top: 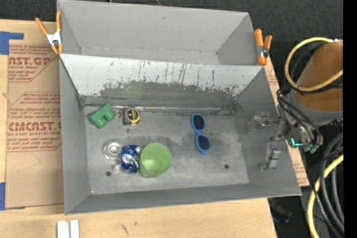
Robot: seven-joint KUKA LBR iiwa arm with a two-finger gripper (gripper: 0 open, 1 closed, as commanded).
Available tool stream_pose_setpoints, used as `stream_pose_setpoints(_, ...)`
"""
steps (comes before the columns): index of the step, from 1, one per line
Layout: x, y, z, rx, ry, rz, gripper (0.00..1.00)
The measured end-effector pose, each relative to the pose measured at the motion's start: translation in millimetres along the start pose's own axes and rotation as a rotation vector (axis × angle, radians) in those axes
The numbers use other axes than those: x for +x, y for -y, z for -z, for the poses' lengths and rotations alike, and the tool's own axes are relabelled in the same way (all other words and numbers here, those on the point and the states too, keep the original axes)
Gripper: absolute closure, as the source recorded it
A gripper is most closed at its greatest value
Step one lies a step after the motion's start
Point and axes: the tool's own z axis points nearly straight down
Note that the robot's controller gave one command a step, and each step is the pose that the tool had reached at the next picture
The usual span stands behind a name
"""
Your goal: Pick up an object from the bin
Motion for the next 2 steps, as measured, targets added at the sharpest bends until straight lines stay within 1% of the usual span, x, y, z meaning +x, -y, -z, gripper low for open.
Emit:
stream_pose_setpoints(1, -55.3, -81.9, -111.4, -0.003, 0.003, 0.085, 0.0)
stream_pose_setpoints(2, -82.2, -146.9, -75.1, -0.003, 0.013, 0.057, 0.0)
